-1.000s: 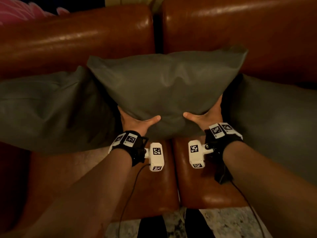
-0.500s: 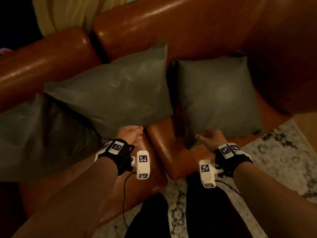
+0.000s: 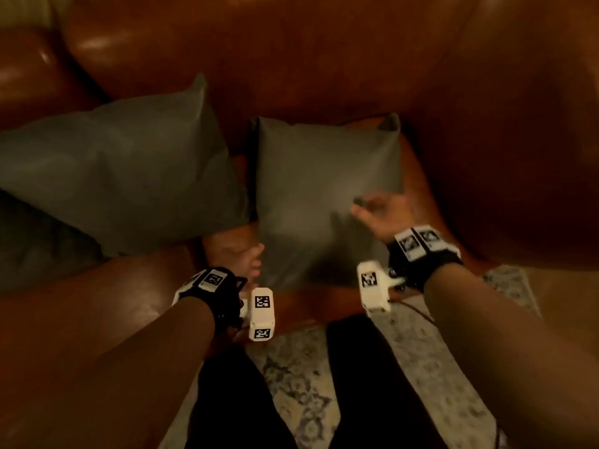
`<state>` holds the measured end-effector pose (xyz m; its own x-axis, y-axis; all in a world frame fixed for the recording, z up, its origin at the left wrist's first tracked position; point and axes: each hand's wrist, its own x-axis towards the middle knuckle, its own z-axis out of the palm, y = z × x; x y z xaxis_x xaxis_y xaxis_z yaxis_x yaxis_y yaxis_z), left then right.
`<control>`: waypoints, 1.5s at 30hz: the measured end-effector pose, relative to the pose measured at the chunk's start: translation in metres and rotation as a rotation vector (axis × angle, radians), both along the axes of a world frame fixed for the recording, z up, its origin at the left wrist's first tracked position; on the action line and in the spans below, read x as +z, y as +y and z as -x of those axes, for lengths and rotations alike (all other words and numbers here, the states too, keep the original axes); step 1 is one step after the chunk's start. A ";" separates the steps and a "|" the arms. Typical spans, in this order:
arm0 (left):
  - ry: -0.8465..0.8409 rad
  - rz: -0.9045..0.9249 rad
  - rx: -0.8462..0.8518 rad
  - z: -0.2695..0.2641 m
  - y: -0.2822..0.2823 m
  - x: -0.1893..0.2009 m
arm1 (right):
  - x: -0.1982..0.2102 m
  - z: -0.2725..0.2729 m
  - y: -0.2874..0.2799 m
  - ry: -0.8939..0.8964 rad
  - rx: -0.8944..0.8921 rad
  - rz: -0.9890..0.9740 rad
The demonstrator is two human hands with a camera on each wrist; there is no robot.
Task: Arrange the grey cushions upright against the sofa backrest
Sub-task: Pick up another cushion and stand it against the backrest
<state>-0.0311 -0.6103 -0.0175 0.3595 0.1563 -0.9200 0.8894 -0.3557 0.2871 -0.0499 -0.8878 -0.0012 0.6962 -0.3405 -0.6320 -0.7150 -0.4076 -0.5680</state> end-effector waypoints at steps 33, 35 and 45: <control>-0.604 0.064 0.384 -0.038 -0.125 -0.014 | -0.026 -0.124 -0.117 -0.411 0.292 -0.077; -0.757 0.052 0.300 -0.068 -0.126 -0.013 | -0.031 -0.125 -0.120 -0.537 0.171 -0.063; -0.738 -0.097 0.119 -0.118 -0.102 -0.055 | -0.096 -0.133 -0.118 -0.485 0.068 -0.087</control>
<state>0.0868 -0.7121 -0.0725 0.8529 0.3004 -0.4270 0.5122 -0.3233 0.7957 0.0833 -1.0058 -0.0971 0.9359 -0.2446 -0.2536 -0.3332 -0.3805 -0.8626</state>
